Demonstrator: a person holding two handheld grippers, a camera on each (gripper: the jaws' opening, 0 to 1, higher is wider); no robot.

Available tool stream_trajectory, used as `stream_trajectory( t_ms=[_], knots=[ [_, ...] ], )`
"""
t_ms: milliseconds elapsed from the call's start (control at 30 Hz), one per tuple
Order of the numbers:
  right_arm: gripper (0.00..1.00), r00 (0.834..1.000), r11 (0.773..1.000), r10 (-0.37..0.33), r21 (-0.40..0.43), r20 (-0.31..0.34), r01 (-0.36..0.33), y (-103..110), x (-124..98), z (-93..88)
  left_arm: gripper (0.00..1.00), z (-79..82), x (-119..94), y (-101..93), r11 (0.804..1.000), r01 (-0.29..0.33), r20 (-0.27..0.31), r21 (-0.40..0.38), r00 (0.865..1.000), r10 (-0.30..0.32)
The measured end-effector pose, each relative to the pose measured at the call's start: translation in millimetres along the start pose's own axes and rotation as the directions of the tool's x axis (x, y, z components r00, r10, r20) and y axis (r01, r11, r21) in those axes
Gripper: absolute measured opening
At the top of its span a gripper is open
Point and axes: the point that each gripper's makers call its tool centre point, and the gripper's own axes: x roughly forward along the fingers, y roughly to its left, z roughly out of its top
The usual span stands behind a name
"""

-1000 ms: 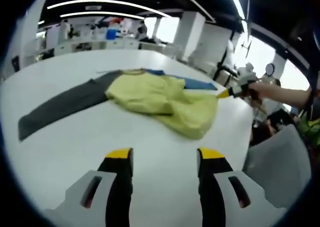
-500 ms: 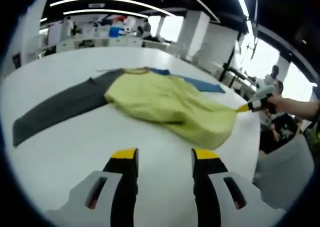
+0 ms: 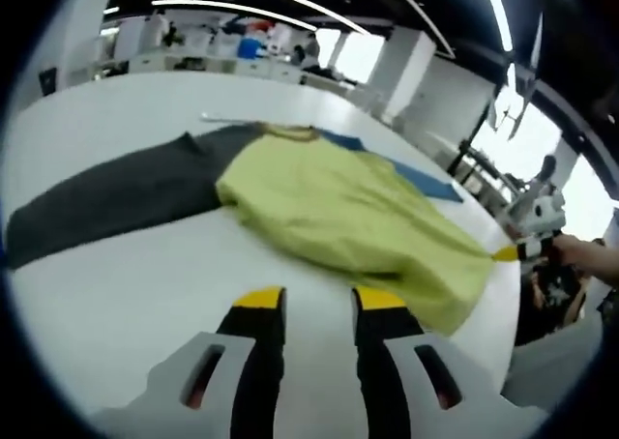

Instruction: Fold the garment on the visible template until the final outline fits inside the template.

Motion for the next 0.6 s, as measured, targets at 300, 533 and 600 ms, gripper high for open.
stream_trajectory(
  t_ms=[300, 533, 600],
  knots=[
    [0.0, 1.0, 1.0, -0.009, 0.001, 0.001, 0.009, -2, 1, 0.7, 0.18, 3.2, 26, 4.0, 0.98, 0.012, 0.024, -0.198, 1.0, -0.007],
    [0.0, 1.0, 1.0, -0.012, 0.0, -0.003, 0.012, -4, 2, 0.0, 0.15, 6.0, 32, -1.9, 0.96, 0.025, 0.059, -0.28, 0.998, -0.008],
    [0.0, 1.0, 1.0, -0.012, -0.001, -0.005, 0.012, -5, 2, -0.2, 0.12, 6.6, 33, -3.5, 0.946, 0.022, 0.072, -0.324, 0.997, 0.001]
  ],
)
